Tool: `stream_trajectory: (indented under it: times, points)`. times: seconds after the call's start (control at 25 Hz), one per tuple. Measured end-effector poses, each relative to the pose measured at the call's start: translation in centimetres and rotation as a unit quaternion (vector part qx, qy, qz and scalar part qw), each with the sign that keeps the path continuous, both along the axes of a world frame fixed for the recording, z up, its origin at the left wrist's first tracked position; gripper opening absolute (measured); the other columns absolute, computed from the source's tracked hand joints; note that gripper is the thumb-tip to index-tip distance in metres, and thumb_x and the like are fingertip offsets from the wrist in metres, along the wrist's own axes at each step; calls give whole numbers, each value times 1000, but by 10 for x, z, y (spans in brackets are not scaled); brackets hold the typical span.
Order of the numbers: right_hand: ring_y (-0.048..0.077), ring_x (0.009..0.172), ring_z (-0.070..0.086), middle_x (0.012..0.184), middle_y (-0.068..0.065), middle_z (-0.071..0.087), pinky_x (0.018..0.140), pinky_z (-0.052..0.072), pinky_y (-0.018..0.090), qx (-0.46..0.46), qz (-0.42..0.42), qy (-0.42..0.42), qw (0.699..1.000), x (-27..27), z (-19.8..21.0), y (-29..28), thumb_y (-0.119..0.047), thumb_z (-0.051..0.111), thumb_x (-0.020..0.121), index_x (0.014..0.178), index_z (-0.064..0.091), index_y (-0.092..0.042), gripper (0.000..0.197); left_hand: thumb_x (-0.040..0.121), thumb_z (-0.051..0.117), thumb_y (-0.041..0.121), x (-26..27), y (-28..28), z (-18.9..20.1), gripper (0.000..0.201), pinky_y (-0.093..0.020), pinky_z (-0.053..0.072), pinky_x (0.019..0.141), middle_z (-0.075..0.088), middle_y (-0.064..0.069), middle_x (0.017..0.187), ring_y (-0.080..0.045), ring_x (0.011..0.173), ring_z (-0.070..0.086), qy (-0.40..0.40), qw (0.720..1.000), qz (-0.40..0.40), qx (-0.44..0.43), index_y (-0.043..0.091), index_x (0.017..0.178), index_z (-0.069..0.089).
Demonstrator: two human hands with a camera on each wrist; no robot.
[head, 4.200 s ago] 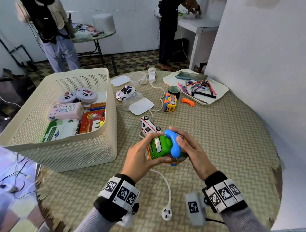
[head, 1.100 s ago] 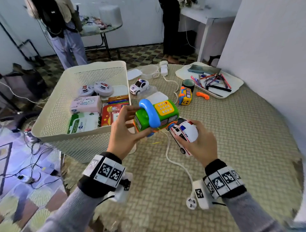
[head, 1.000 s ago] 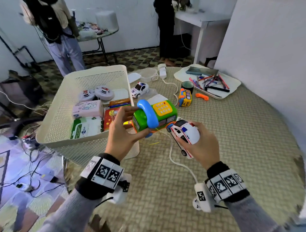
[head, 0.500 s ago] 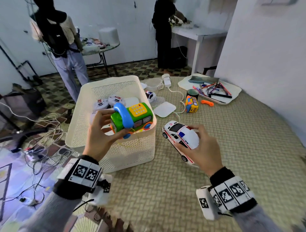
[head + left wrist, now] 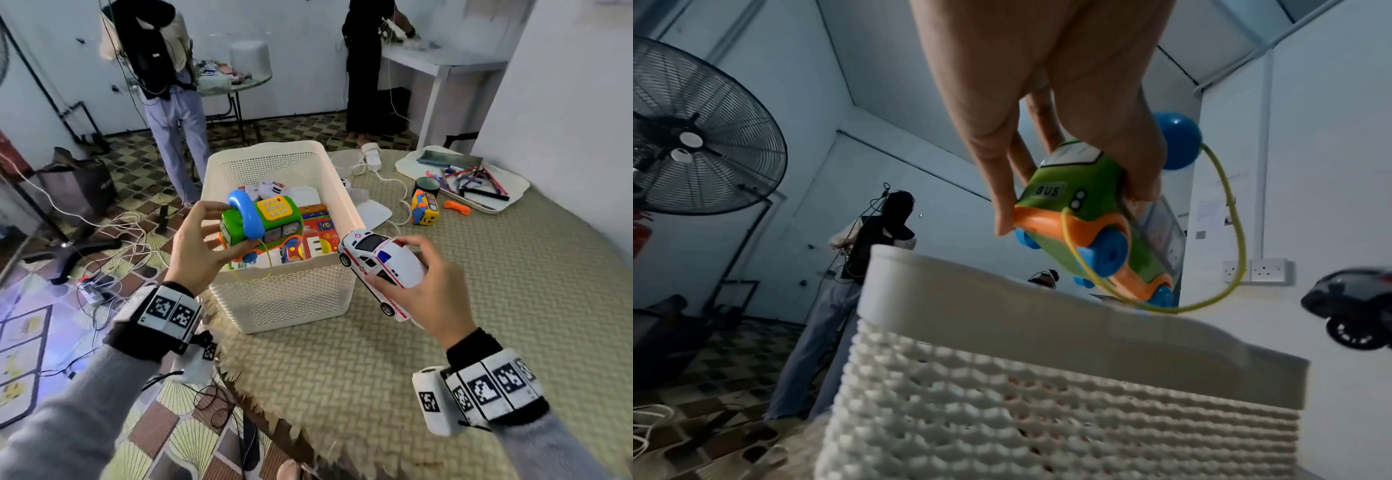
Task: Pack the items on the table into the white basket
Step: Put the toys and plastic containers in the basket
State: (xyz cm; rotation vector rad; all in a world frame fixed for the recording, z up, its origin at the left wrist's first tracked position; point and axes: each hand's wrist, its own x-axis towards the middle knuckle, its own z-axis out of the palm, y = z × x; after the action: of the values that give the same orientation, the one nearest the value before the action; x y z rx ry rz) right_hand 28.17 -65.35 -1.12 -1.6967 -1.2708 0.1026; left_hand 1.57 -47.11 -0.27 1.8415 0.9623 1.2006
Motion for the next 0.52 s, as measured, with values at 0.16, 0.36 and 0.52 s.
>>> stream_trajectory:
  times: [0.16,0.36,0.52]
  points:
    - [12,81,67,93,-8,70,65,56,43,-8,29,-13,999,-11,23,38,-66,76,53,108,58,-28,69,55,91,30,-19,36,-5,58,-30,54,73,59,12,102,-8,85,62,26,999,-23,-28,39,97,53]
    - [18,71,66,81,-1,68,62,55,43,-68,66,-72,993,-20,55,111,-75,71,50,107,57,-31,74,46,85,48,-24,78,-17,62,-38,56,75,61,1,103,-26,89,64,91,988,-118,-39,28,98,57]
    - [19,82,65,94,0,69,73,55,41,-178,100,-133,970,-28,68,168,-73,73,48,110,57,-32,76,46,78,58,-26,107,-34,67,-21,52,79,61,4,98,-4,86,60,178,970,-168,-12,20,96,54]
